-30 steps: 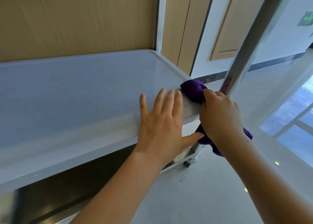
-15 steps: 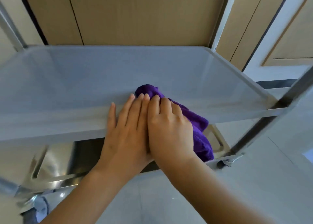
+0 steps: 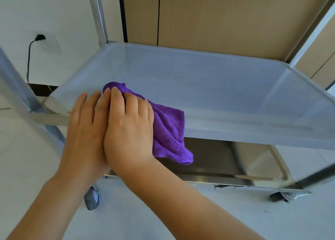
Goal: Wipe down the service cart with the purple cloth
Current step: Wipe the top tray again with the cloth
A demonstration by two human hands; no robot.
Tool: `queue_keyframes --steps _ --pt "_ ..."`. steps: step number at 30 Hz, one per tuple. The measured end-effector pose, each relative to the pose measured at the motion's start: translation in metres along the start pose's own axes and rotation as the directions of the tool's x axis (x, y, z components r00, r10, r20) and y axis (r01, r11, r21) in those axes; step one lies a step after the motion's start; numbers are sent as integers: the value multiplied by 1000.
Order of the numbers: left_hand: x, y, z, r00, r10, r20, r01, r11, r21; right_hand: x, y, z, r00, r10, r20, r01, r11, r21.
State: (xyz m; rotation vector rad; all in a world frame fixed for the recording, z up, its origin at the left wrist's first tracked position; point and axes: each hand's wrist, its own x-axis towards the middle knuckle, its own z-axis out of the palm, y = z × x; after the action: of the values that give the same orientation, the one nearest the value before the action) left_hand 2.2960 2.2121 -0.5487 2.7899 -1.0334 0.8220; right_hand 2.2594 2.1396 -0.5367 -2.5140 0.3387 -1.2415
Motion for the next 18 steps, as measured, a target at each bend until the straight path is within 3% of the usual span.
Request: queue_keyframes --steps 3,6,9,12,18 --pt "-5 -30 1 991 -80 108 70 994 87 1 -29 13 999 -19 46 11 985 175" --pt "-7 -44 3 985 -92 146 80 993 88 2 -39 23 995 -82 48 69 972 225" --pt "-11 -46 6 989 -77 129 74 997 33 0 -28 31 979 -196 63 183 968 170" --pt "-16 -38 5 991 -126 34 130 980 -150 1 -14 31 957 -279 76 275 959 60" --pt "-9 -5 -4 993 -106 -45 89 953 -290 4 20 4 948 -309 76 314 947 -66"
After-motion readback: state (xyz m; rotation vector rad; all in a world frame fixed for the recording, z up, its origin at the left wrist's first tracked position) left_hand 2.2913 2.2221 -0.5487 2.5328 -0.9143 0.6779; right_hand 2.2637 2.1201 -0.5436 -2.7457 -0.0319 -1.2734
